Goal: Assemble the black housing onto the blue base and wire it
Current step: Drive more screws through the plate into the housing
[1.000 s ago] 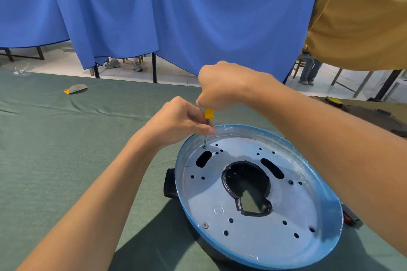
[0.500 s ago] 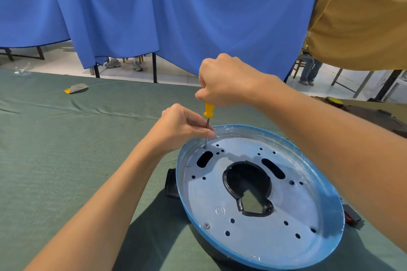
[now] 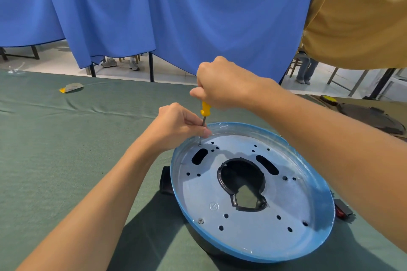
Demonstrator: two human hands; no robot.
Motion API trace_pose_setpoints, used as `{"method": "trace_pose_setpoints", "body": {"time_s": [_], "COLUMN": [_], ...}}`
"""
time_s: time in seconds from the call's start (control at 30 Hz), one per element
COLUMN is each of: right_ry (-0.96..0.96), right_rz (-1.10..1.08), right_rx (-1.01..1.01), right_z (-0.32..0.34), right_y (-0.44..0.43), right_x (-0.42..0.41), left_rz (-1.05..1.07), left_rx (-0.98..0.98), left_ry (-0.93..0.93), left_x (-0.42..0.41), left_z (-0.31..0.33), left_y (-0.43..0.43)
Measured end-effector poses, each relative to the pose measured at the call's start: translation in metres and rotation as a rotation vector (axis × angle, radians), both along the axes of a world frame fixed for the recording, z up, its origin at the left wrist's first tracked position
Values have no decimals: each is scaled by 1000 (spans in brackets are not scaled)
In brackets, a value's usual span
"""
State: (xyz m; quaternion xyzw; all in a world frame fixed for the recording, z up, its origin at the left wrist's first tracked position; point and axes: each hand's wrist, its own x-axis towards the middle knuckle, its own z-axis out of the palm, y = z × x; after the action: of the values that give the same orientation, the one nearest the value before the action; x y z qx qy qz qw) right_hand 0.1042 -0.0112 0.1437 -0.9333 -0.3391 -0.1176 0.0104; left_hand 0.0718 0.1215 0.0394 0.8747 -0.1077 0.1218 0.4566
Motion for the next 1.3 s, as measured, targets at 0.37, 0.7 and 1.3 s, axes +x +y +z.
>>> {"method": "trace_pose_setpoints", "body": {"time_s": [0.37,0.7,1.3], "right_ry": [-25,53,87], "right_rz": [27,109,58], "right_rx": [-17,-6,-79], "right_z": [-4,7,14], "right_y": [2,1,3], "right_x": [-10,-12,-22], "left_rz": [-36,-139,-214], "left_rx": [3,53,-305], "left_ry": [41,138,77], "left_x": [-3,-3,-11], "left_z": [0,3,13], "left_y": [2,3,6]}}
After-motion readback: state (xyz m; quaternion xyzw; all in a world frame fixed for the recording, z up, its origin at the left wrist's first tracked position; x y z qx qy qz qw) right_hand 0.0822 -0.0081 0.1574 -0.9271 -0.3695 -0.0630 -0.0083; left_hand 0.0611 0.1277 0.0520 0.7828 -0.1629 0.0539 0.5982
